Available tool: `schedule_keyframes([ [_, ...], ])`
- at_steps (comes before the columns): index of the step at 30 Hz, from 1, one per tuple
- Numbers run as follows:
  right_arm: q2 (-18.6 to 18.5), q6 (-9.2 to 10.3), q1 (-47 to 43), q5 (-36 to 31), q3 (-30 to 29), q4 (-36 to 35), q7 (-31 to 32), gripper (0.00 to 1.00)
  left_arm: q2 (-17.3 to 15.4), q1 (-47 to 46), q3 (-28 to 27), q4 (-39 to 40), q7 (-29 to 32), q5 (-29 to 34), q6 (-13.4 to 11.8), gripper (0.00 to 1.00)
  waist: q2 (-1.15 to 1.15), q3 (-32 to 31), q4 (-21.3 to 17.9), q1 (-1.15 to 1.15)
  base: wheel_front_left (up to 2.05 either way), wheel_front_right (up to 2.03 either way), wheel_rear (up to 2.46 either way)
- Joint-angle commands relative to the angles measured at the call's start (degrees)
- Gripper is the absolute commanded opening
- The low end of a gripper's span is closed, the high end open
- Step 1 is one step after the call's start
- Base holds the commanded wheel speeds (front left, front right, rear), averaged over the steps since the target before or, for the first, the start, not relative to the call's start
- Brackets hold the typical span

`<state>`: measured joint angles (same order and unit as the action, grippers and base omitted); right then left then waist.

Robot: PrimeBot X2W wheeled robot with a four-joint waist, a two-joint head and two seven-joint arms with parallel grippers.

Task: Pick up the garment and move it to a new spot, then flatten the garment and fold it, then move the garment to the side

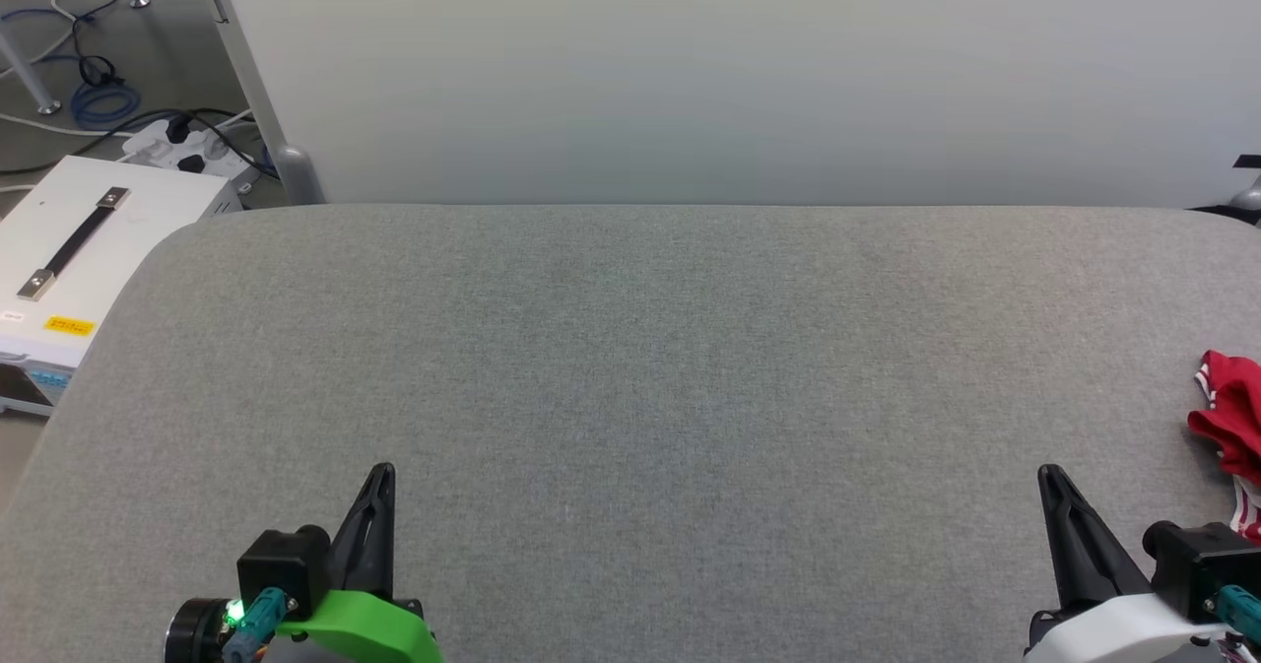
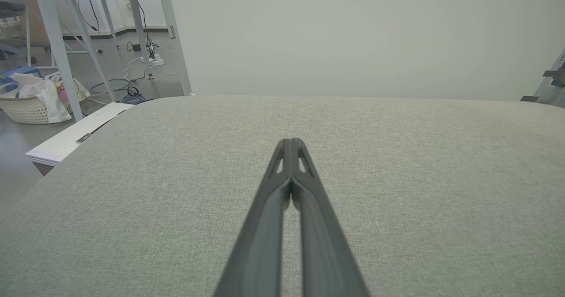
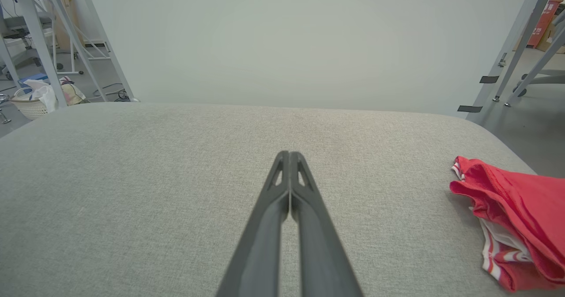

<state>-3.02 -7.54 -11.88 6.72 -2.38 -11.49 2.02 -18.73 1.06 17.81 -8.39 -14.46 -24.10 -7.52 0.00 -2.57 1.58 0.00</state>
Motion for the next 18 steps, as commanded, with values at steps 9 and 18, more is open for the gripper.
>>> schedule_keyframes([
  [9, 0.01, 0.02, 1.17, -0.66, 0.21, 1.08, -0.2, 0.0, 1.46, -0.1, -1.65, 0.81, 1.34, 2.21, 0.74, 0.0, 0.0, 0.21, -0.12, 0.0, 0.0, 0.0, 0.0],
  [18, 0.02, 0.02, 2.19, -1.24, 0.41, 2.07, -0.37, 0.0, 2.83, -0.19, -3.18, 1.53, 2.58, 4.29, 1.39, 0.0, 0.0, 0.43, -0.26, 0.0, 0.0, 0.0, 0.0],
])
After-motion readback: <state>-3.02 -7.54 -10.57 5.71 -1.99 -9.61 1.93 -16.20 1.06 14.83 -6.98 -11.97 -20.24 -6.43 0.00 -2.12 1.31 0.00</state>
